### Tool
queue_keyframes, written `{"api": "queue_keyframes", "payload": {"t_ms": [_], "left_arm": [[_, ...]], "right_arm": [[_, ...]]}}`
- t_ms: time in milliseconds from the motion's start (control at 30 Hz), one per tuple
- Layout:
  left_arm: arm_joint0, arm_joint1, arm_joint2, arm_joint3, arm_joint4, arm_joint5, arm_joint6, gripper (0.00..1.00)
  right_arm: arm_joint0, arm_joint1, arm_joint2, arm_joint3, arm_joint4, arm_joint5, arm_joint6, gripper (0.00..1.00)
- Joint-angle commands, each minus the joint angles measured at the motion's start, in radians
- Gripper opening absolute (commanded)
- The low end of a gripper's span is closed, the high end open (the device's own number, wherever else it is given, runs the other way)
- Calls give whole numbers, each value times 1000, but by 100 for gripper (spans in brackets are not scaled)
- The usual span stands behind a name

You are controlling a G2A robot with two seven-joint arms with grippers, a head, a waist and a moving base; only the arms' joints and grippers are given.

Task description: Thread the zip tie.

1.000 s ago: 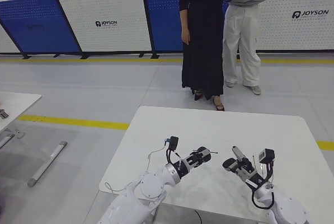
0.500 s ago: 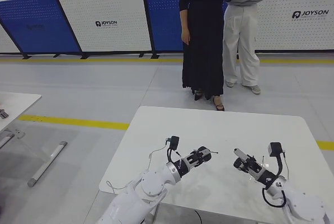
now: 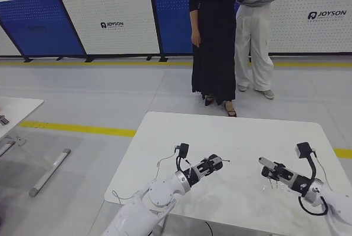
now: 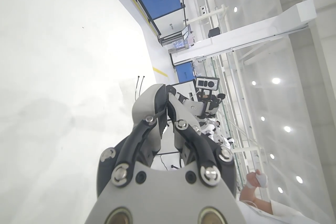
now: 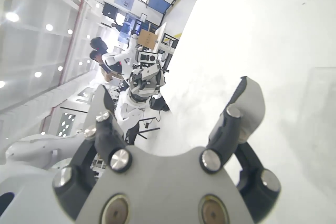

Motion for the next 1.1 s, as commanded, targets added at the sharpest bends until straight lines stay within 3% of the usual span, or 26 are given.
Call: {"api": "queue_keyframes", "payload": {"t_ms": [0,100,467,600,667,800,967,1067], "left_arm": [[0,0,0,0,0,0,0,0],[0,0,0,0,0,0,0,0],[0,0,0,0,0,0,0,0],[0,0,0,0,0,0,0,0],[0,0,0,0,0,0,0,0],[0,0,0,0,0,0,0,0],[0,0,0,0,0,0,0,0],[0,0,0,0,0,0,0,0]], "right_arm": [[14,9,15,-12,-73,40,39,100],[38,13,0,-22,-153,97,49,100],[36,13,-3,-23,-170,100,39,100],[40,24,-2,-72,-331,109,14,100],[34,31,20,-101,-415,143,1,100],[35,44,27,-154,-553,167,65,100],[112,51,-49,-140,-673,142,208,100],[134,50,-60,-123,-672,148,208,100]]}}
